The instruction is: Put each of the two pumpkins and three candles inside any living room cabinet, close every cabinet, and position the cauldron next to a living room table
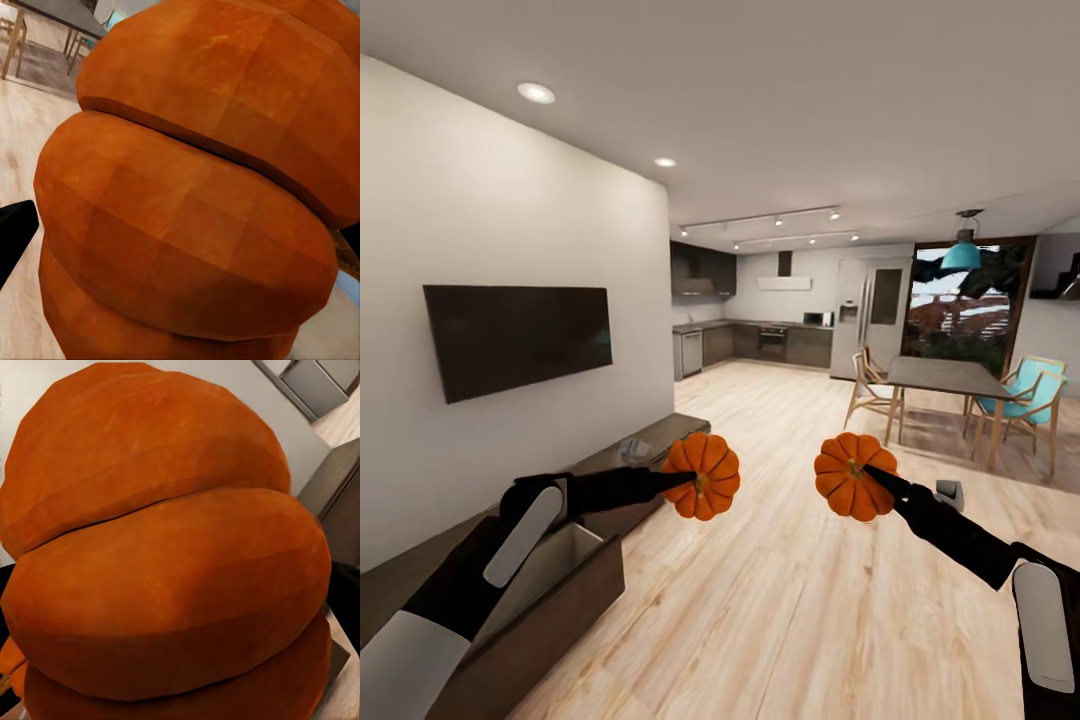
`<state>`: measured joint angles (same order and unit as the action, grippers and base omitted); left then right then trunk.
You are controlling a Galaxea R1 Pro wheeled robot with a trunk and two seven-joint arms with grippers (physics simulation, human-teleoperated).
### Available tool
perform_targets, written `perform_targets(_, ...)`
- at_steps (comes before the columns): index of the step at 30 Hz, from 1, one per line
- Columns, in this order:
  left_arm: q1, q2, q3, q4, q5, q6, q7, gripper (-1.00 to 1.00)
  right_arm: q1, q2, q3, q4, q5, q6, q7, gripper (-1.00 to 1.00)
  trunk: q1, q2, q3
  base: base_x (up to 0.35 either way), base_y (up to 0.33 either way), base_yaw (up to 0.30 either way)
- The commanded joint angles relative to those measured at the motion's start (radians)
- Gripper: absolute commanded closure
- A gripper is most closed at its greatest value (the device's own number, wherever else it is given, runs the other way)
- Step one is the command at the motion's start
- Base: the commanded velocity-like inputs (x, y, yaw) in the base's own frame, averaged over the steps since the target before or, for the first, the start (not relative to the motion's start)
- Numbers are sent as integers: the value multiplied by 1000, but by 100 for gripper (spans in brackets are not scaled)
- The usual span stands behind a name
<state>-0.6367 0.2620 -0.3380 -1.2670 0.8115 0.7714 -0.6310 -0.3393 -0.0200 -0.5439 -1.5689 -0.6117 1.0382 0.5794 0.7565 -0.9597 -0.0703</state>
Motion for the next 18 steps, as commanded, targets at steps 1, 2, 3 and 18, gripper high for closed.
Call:
perform_targets(1,-1,0,-1,0,9,6,2,100,-1,0,-2,0,-11,9,11,100,1,-1,0,242,-178,209)
perform_targets(2,-1,0,-1,0,9,6,2,100,-1,0,-2,0,-11,9,11,100,1,-1,1,237,-181,209)
perform_targets(3,-1,0,-1,0,9,6,2,100,-1,0,-2,0,-11,9,11,100,1,-1,2,235,-183,209)
perform_targets(18,-1,0,-1,0,9,6,2,100,-1,-1,-2,0,-11,9,12,100,1,-1,19,182,-168,209)
